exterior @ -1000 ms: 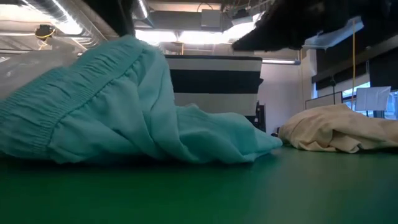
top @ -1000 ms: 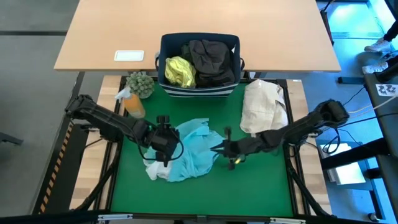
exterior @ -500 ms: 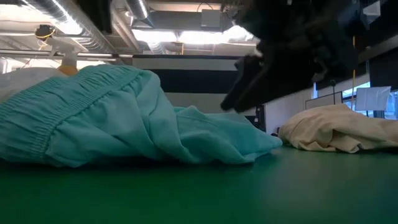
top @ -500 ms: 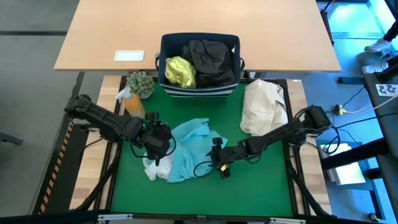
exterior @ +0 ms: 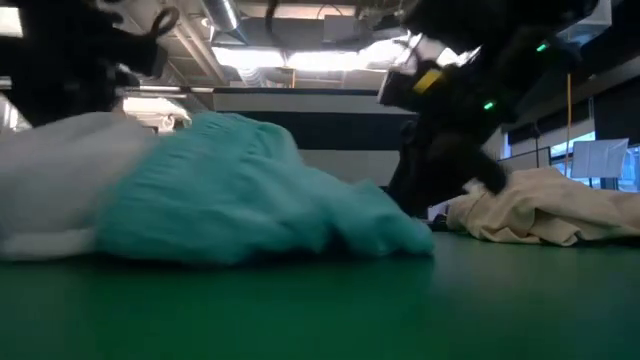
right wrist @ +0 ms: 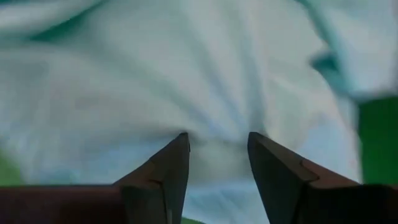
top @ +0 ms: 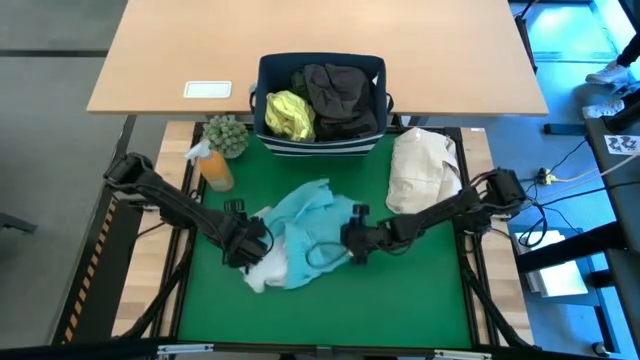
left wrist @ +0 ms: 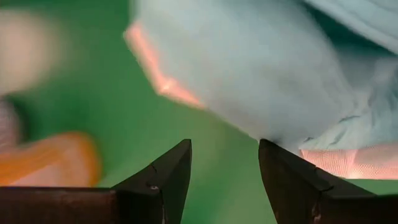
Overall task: Fold laundry
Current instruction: Fold the blue shorts
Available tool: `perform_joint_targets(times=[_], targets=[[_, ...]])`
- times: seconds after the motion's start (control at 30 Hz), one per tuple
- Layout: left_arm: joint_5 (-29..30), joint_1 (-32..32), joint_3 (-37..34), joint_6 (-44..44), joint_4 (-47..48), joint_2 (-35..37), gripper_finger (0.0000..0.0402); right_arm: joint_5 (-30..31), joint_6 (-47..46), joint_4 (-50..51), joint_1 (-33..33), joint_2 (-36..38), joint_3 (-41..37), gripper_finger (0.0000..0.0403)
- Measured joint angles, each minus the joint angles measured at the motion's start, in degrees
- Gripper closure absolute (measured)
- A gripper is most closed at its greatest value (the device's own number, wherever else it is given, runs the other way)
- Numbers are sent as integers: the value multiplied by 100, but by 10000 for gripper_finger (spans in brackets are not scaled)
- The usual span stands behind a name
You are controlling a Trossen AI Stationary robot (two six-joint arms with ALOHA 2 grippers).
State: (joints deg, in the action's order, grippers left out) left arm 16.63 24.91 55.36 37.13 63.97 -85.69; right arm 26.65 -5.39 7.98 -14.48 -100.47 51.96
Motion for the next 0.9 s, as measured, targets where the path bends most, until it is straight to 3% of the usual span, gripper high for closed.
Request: perform_joint_targets(times=[0.23,0.37,0.63,0.9], targets=[[-267,0,-365,-526,-2173,-1,221,151,-33,78,651,2,0,242],[-321,2,-362,-1014,-2900,0,221,428,-22,179,857,9,0,242],[-374,13,204,-1203,-2242,0,221,351,-58,1029,794,405,162,242],[-302,446,373,-1172,-2081,-26,221,415,-171,947,203,935,166,242]])
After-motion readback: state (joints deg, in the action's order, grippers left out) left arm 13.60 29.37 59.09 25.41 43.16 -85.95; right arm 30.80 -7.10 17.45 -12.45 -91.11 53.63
